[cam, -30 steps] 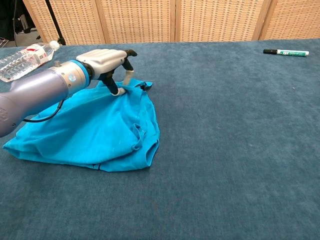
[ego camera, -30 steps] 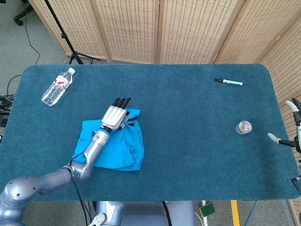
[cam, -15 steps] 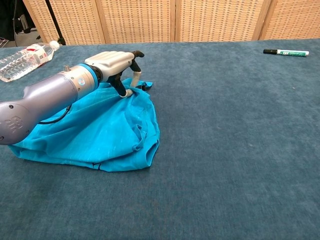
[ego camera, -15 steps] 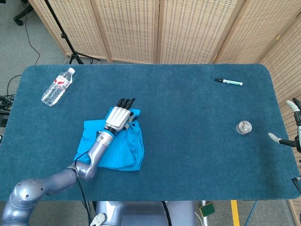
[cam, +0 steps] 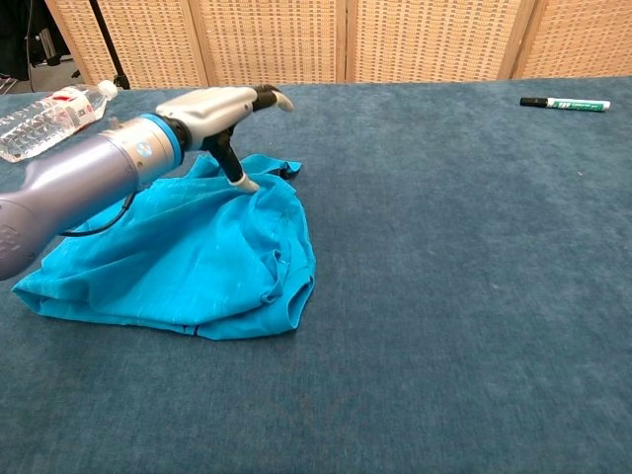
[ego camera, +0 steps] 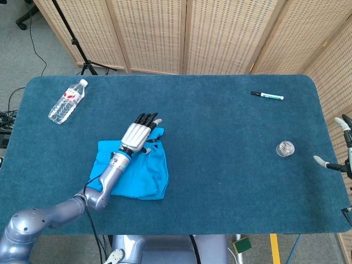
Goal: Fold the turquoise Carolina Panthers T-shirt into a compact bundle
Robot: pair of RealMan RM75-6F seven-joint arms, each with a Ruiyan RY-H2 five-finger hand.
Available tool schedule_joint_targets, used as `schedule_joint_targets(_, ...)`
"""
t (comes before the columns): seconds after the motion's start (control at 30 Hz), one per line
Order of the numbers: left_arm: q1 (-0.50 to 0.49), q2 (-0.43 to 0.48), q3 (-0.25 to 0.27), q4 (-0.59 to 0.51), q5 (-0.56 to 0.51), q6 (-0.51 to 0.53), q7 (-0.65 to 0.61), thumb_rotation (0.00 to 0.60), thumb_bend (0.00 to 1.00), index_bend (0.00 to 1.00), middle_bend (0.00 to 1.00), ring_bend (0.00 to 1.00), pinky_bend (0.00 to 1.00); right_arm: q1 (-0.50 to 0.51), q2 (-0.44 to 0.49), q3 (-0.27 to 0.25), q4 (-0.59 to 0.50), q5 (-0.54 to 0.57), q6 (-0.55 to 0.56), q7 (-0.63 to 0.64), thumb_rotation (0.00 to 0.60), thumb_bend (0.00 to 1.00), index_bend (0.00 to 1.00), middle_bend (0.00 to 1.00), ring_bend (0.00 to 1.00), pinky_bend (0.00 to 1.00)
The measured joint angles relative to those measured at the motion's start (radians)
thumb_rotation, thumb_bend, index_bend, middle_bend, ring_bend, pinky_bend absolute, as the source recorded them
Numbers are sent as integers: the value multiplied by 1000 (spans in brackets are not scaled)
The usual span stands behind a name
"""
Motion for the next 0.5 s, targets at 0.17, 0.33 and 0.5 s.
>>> schedule_joint_targets(0.17, 22, 53, -2, -53, 38, 53, -38, 600, 33, 0, 0, 0, 0, -2, 2, -1, -6, -3, 5, -2, 600, 0, 0, 0, 0, 0)
schedule_joint_targets(0.33, 53, 125, -3, -122, 66, 106, -51, 600, 0, 0, 0, 0, 0, -5, 5, -3, -13, -7, 14, -7, 600, 0, 0, 0, 0, 0)
schedule_joint_targets(0.5, 115, 240, 5, -226, 92, 185, -49, 600, 0, 0, 0, 0, 0, -8, 9, -6, -24, -15, 23, -13, 600, 0, 0, 0, 0, 0)
